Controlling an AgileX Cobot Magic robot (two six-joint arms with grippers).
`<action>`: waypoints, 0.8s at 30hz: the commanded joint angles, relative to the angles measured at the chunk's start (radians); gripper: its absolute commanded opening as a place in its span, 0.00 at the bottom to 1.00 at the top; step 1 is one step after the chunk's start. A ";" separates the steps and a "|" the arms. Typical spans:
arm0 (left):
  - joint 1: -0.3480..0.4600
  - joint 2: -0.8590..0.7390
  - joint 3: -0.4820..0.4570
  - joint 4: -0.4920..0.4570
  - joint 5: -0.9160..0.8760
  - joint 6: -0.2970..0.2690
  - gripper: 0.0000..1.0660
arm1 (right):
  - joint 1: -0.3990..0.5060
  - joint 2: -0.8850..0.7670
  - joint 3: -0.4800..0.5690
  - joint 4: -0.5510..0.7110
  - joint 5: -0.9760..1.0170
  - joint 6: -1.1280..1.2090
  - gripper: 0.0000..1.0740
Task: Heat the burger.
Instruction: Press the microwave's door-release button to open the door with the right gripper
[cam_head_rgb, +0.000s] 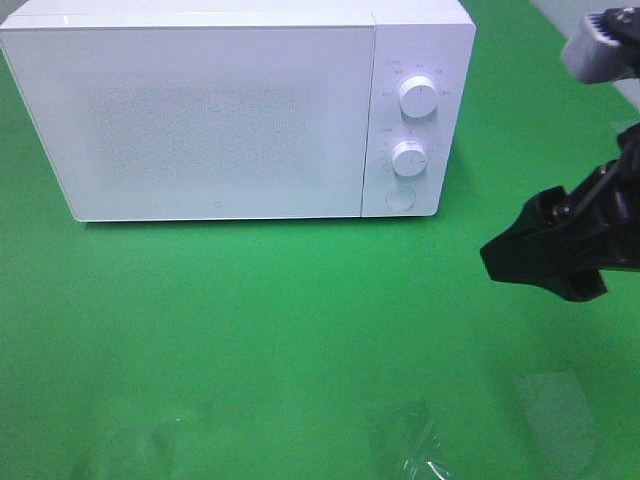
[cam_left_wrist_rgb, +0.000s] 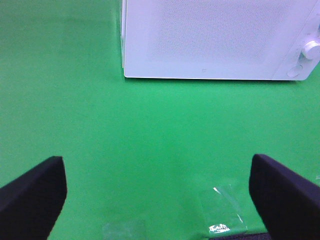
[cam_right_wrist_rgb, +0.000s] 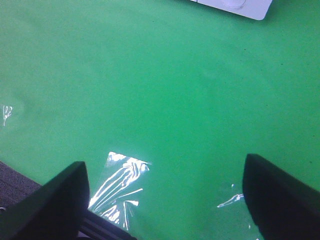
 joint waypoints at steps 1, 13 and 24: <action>0.002 -0.017 0.005 -0.004 -0.002 0.001 0.85 | -0.002 -0.145 0.012 -0.055 0.026 -0.017 0.74; 0.002 -0.017 0.005 -0.004 -0.002 0.001 0.85 | -0.214 -0.514 0.090 -0.108 0.170 0.028 0.73; 0.002 -0.017 0.005 -0.004 -0.002 0.001 0.85 | -0.428 -0.798 0.091 -0.117 0.292 0.042 0.71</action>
